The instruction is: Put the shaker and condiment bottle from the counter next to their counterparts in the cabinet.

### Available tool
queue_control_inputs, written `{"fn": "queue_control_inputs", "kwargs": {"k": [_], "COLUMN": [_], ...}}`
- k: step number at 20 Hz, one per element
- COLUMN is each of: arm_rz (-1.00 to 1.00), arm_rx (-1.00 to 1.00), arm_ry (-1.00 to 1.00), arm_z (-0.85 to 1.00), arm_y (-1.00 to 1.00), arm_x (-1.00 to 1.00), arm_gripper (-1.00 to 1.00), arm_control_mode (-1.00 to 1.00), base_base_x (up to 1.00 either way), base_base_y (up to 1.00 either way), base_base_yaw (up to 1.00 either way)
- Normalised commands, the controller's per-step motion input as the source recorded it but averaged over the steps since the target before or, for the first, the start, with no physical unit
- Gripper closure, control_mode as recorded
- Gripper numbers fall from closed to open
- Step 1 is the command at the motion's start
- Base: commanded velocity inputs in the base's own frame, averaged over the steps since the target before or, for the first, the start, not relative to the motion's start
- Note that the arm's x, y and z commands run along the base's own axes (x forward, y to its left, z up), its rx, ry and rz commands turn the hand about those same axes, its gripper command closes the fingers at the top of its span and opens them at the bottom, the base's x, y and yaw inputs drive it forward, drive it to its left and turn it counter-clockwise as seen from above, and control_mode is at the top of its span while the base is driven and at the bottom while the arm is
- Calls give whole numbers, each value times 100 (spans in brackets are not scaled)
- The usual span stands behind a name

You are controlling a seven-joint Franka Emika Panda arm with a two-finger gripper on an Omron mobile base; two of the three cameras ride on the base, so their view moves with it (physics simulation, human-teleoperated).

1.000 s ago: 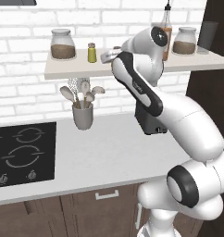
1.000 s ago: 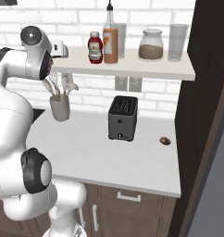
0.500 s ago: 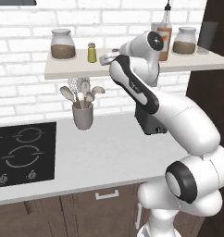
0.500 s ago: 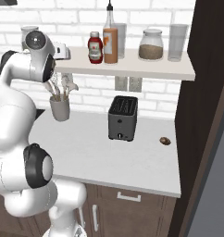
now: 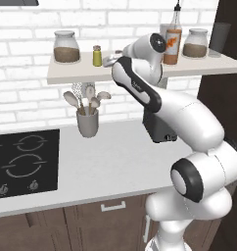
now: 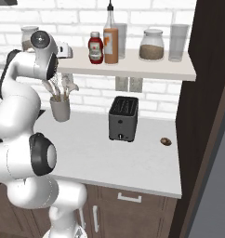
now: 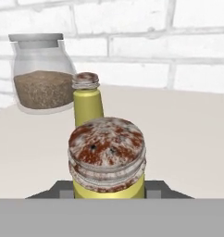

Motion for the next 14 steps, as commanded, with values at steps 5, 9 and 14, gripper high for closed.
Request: {"fn": "queue_control_inputs", "kwargs": {"k": [5, 9, 14], "arm_rz": [2, 1, 0], "arm_rx": [0, 0, 0], "arm_ry": [0, 0, 0], "arm_z": [0, -2, -8], "arm_y": [6, 3, 2], "arm_x": [33, 31, 35], "arm_gripper": [100, 100, 100], "arm_control_mode": [-100, -100, -100], "base_base_x": [0, 0, 0], "base_base_y": [0, 0, 0], "base_base_yaw": [0, 0, 0]}}
